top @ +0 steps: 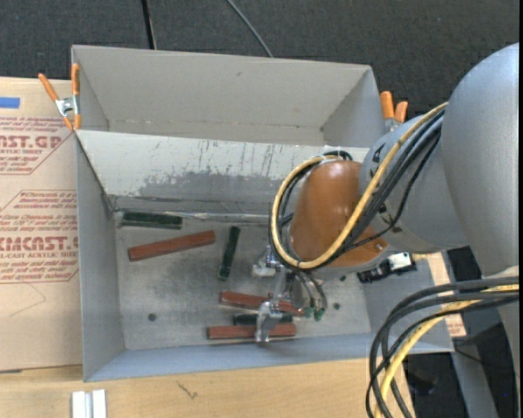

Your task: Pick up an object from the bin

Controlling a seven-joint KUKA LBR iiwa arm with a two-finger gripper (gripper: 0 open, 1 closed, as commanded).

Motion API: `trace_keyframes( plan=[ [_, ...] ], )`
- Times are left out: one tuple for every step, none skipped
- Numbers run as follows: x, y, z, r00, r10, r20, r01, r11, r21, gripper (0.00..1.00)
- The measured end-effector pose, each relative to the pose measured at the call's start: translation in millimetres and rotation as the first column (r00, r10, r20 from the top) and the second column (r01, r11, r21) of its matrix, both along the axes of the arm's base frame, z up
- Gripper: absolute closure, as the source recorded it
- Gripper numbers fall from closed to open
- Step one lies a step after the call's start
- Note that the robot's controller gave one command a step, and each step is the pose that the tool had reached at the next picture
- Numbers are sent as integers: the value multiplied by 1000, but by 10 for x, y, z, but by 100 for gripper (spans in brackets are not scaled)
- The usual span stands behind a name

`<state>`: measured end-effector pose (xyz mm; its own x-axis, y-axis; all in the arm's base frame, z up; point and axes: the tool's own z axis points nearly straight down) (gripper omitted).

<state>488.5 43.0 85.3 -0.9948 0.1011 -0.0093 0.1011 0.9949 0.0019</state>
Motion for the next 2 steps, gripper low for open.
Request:
trace_keyframes(
  plan=[
    [-32, 147, 97, 993, -120, -9, 120, 993, -1, 0],
    [-47, 186, -133, 993, -120, 1, 120, 993, 0, 0]
  ],
)
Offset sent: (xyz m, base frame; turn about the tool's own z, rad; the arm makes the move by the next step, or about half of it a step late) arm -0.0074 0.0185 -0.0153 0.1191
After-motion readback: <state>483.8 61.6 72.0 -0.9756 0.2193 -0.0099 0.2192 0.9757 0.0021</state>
